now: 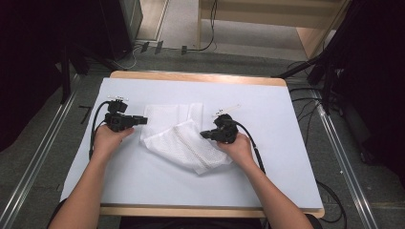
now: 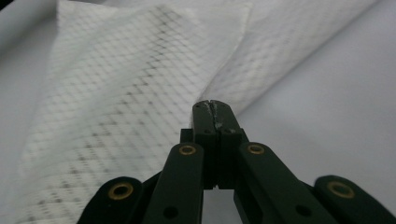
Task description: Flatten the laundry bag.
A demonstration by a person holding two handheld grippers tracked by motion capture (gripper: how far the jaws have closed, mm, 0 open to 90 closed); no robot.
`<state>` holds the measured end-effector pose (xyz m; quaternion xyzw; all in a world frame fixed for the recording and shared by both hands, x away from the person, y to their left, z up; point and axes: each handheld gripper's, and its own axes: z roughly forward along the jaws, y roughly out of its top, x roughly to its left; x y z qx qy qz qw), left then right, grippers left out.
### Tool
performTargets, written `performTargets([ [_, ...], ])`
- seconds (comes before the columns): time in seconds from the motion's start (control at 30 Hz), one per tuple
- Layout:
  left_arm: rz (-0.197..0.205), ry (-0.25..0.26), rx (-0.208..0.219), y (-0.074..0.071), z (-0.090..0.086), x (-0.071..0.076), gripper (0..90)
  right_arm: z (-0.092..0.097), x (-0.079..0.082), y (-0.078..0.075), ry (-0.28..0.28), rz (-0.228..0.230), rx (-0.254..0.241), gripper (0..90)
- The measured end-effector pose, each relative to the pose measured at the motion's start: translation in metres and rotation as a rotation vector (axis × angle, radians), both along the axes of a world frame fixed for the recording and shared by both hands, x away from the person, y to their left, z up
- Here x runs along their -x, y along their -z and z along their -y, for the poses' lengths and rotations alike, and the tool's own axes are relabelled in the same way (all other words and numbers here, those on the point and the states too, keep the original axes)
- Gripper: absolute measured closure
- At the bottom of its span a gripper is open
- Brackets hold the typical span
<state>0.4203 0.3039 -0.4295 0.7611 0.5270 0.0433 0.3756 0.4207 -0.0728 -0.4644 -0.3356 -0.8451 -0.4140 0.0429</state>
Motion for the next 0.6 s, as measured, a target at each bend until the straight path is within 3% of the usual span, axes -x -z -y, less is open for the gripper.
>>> performTargets([
  [0.17,-0.001,0.002,0.000,0.000,0.000,0.000,68.3,-0.008,0.010,-0.009,-0.046,0.012,-0.005,90.0],
  [0.4,-0.011,0.019,-0.005,0.002,0.005,0.000,68.0,-0.015,0.019,-0.011,-0.085,-0.002,-0.006,90.0],
  [0.53,-0.035,0.052,0.009,0.004,0.011,0.000,72.8,-0.018,0.022,-0.011,-0.097,0.006,0.004,90.0],
  [0.6,-0.056,0.077,0.015,0.004,0.020,-0.001,82.0,-0.015,0.025,-0.011,-0.092,0.006,0.000,90.0],
])
